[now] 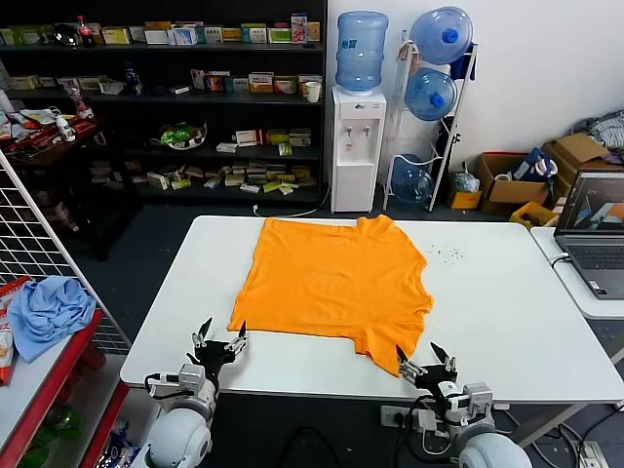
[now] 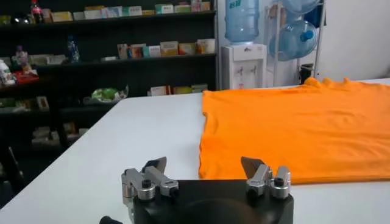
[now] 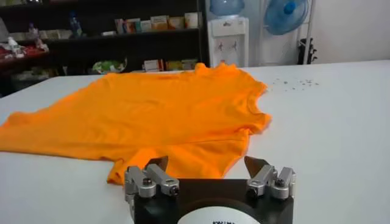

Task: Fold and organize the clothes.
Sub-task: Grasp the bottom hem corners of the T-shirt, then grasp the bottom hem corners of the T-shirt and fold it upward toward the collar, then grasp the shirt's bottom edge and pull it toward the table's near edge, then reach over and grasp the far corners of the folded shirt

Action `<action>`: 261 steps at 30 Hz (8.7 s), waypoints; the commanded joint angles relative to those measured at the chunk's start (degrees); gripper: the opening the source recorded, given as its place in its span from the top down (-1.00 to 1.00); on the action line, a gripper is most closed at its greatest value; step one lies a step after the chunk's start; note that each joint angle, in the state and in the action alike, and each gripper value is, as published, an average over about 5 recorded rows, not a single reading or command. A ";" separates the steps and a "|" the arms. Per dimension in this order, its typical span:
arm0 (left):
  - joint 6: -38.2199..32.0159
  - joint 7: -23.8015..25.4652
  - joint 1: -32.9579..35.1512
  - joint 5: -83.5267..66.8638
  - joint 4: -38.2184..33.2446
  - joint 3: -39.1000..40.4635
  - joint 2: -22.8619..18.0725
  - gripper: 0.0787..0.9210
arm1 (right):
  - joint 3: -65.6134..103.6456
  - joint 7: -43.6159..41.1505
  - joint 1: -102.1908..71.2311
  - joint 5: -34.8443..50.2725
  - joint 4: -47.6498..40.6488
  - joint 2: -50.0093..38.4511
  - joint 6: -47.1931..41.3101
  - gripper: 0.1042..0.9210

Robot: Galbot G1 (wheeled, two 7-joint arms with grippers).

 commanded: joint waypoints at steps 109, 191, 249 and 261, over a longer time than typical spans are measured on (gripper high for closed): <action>-0.17 1.59 -10.14 0.22 6.72 5.60 0.73 0.76 | -7.24 5.71 18.05 -3.03 -12.46 -6.37 3.48 0.60; 19.03 -3.38 9.28 -12.17 -21.62 -1.91 16.27 0.24 | 2.74 11.27 -5.81 8.64 14.34 -18.42 -4.06 0.24; 10.82 7.10 -42.10 -13.25 40.42 16.67 -4.10 -0.41 | -19.85 -5.20 50.26 7.08 -51.85 -0.29 -1.79 0.23; 6.40 7.55 -35.85 -12.33 29.81 15.74 0.66 0.41 | -20.31 -2.03 44.93 7.26 -37.55 -4.81 0.13 0.95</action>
